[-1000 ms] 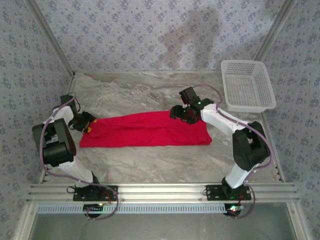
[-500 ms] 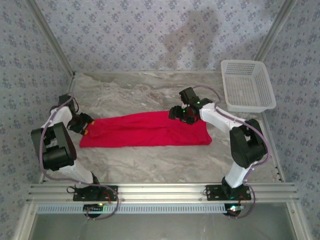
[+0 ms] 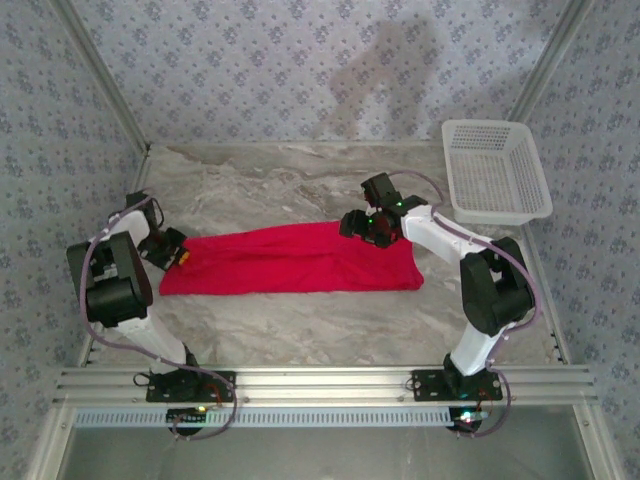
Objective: Fold the inside-out t-shirt
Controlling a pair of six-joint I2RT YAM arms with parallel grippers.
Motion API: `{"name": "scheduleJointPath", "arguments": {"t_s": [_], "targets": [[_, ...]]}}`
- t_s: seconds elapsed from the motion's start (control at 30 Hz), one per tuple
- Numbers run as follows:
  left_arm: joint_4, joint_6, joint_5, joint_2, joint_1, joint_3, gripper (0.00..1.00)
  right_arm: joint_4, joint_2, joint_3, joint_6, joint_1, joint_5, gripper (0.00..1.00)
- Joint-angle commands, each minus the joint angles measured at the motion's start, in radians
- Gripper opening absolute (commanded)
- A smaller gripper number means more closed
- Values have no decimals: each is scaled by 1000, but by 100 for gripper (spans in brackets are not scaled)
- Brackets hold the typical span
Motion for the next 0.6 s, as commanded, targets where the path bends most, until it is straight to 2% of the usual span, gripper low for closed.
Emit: {"name": "scheduleJointPath", "arguments": {"t_s": [0.0, 0.17, 0.33, 0.57], "targets": [[-74, 16, -39, -49, -15, 73, 0, 4, 40, -7, 7, 6, -6, 69], [-151, 33, -71, -33, -51, 205, 0, 22, 53, -19, 19, 10, -17, 69], [-179, 68, -94, 47, -104, 369, 0, 17, 51, -19, 11, 9, 2, 69], [-189, 240, -106, 230, -189, 703, 0, 41, 98, -19, 24, 20, 6, 69]]}}
